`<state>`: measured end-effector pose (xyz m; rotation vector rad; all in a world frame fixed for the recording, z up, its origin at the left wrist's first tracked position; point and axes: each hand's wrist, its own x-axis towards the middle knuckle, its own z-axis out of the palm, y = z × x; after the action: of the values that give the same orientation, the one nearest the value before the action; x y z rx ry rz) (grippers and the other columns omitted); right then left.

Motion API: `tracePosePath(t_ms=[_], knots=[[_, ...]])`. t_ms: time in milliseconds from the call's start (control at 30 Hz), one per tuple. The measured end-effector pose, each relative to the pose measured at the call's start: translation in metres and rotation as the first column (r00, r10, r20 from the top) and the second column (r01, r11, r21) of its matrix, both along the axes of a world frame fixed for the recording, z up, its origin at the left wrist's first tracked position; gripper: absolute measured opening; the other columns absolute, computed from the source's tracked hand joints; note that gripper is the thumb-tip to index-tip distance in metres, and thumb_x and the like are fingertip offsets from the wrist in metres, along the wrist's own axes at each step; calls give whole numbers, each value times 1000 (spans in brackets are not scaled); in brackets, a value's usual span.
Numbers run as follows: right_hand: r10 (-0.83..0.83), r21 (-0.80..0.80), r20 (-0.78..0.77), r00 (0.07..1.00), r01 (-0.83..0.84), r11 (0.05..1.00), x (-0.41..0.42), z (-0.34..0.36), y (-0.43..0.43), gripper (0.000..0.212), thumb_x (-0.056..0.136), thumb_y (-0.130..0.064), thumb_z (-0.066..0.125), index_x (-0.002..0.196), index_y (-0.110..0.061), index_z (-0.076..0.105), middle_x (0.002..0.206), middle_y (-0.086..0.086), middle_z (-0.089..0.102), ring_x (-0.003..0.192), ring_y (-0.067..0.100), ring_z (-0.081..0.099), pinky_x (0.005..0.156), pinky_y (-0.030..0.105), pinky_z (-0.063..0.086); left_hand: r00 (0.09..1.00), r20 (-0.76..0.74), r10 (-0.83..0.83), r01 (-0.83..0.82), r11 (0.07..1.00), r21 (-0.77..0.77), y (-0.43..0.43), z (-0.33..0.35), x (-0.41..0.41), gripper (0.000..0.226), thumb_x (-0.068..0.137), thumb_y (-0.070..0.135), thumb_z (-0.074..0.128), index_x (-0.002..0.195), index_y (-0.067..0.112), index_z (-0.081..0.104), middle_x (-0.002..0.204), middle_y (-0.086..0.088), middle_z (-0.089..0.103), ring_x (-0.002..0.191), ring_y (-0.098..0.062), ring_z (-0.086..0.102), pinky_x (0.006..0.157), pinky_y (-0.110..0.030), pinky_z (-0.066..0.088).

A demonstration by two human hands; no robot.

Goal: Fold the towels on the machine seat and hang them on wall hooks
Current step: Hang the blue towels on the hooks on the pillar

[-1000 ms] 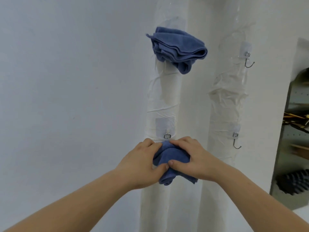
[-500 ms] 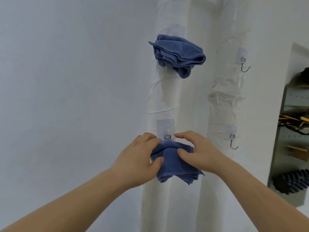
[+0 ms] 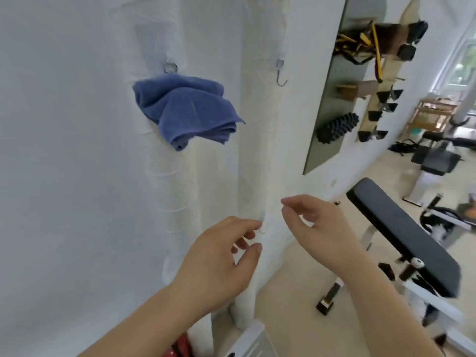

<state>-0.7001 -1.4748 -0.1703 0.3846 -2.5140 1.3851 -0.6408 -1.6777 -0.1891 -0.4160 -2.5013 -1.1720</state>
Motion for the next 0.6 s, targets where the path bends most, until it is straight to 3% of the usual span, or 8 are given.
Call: tracePosePath(t_ms=[67, 167, 300, 400, 467, 533, 600], knots=[[-74, 70, 140, 987, 65, 995, 31, -40, 21, 13, 96, -31, 66, 105, -36, 73, 93, -23, 74, 90, -12, 65, 75, 7, 45, 986, 150, -74, 68, 997, 45, 20, -34, 8, 30, 94, 29, 68, 122, 40, 66, 104, 22, 66, 96, 1, 63, 79, -15, 52], [-231, 175, 317, 920, 182, 968, 93, -105, 54, 12, 96, -35, 64, 105, -37, 72, 87, -22, 73, 84, -10, 65, 71, 8, 45, 911, 367, -187, 167, 982, 85, 55, -91, 32, 33, 93, 33, 68, 125, 40, 64, 104, 22, 67, 91, 3, 64, 85, -22, 55], [-403, 249, 513, 758, 318, 915, 197, -169, 95, 17, 99, -38, 60, 112, -36, 70, 93, -18, 71, 87, -5, 65, 71, 9, 46, 711, 616, -341, 372, 925, 82, 109, -161, 90, 42, 94, 35, 64, 136, 37, 58, 108, 22, 63, 90, 1, 62, 89, -25, 55], [-513, 253, 593, 620, 461, 850, 277, -201, 123, 16, 98, -38, 60, 111, -36, 70, 94, -19, 71, 87, -6, 65, 69, 8, 46, 564, 715, -414, 502, 859, 101, 146, -193, 147, 40, 97, 33, 62, 137, 35, 55, 109, 21, 61, 88, 1, 62, 77, -12, 49], [-583, 275, 600, 548, 543, 793, 330, -220, 143, 12, 98, -37, 59, 103, -37, 70, 91, -17, 71, 84, -5, 65, 71, 10, 45, 461, 771, -440, 572, 812, 121, 164, -209, 186, 36, 98, 32, 62, 133, 39, 54, 109, 20, 61, 88, 0, 63, 76, -11, 47], [-636, 300, 618, 462, 610, 734, 387, -239, 161, 13, 98, -34, 58, 89, -38, 67, 83, -16, 70, 80, -6, 63, 69, 13, 44, 338, 835, -435, 628, 765, 143, 179, -226, 227, 32, 97, 33, 63, 126, 44, 54, 108, 20, 62, 91, -3, 64, 81, -16, 51], [-677, 330, 647, 352, 671, 664, 443, -256, 175, 15, 98, -32, 58, 87, -36, 67, 82, -14, 69, 81, -3, 64, 71, 16, 46, 257, 877, -406, 686, 716, 131, 190, -243, 263, 34, 95, 35, 64, 126, 44, 55, 109, 21, 63, 93, -3, 65, 86, -16, 52]])
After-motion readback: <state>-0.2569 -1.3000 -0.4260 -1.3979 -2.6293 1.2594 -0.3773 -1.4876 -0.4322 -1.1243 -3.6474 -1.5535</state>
